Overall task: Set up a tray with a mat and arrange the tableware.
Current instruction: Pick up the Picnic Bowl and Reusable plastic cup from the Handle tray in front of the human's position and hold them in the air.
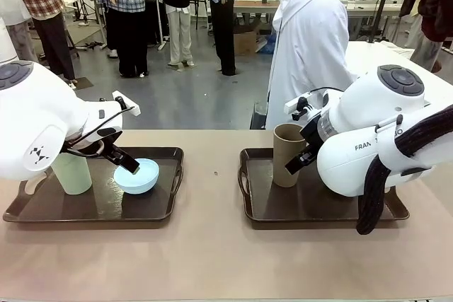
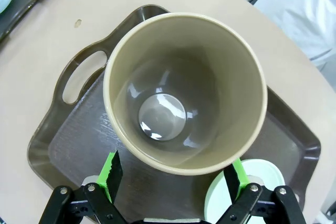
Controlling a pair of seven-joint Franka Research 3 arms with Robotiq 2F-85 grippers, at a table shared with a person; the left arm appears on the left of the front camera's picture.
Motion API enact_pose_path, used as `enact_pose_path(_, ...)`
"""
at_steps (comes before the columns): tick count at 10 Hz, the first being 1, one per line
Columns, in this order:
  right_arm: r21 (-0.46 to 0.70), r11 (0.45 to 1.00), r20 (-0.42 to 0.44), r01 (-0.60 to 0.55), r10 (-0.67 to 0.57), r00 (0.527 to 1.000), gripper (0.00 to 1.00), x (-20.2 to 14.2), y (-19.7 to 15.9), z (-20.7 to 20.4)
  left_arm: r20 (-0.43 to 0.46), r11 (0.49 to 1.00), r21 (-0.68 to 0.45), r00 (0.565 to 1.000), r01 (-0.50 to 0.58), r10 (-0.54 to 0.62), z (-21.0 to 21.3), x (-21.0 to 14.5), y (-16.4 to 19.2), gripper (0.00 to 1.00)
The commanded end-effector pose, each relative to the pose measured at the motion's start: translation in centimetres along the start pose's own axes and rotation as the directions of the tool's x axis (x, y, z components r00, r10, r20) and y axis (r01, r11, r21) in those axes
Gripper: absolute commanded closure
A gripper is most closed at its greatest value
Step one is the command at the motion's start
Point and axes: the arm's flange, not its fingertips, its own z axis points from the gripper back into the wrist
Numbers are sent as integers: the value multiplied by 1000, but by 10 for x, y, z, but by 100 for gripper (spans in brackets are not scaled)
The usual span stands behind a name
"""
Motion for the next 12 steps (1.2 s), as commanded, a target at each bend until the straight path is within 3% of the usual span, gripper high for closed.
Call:
enact_pose_path(1, -29, 998, -33, 47, -48, 998, 0, -14, 11, 30, -36, 999, -42, 999, 6, -7, 25, 2, -14, 0)
enact_pose_path(3, -52, 993, -131, 107, -113, 985, 0, -41, 32, 71, -168, 995, -3, 981, -102, 101, 71, 4, -46, 0)
enact_pose_path(6, -20, 979, -279, 204, -201, 939, 0, -111, 72, 112, -362, 993, -99, 932, -70, 29, 141, -44, -84, 0)
enact_pose_path(7, -2, 971, -326, 241, -228, 917, 0, -135, 86, 108, -374, 985, -136, 926, -109, 51, 150, -62, -87, 0)
enact_pose_path(8, -4, 953, -381, 302, -280, 881, 0, -151, 93, 95, -346, 986, -98, 933, -137, 95, 152, -67, -90, 0)
enact_pose_path(9, -141, 945, -402, 295, -327, 855, 0, -143, 87, 83, -293, 986, -52, 947, -155, 134, 141, -59, -84, 0)
enact_pose_path(10, -17, 975, -364, 223, -214, 907, 0, -22, 63, 116, -367, 990, -117, 930, -75, 27, 156, -35, -91, 0)
enact_pose_path(12, -17, 975, -364, 223, -214, 907, 0, -22, 63, 116, -367, 990, -117, 930, -75, 27, 156, -35, -91, 0)
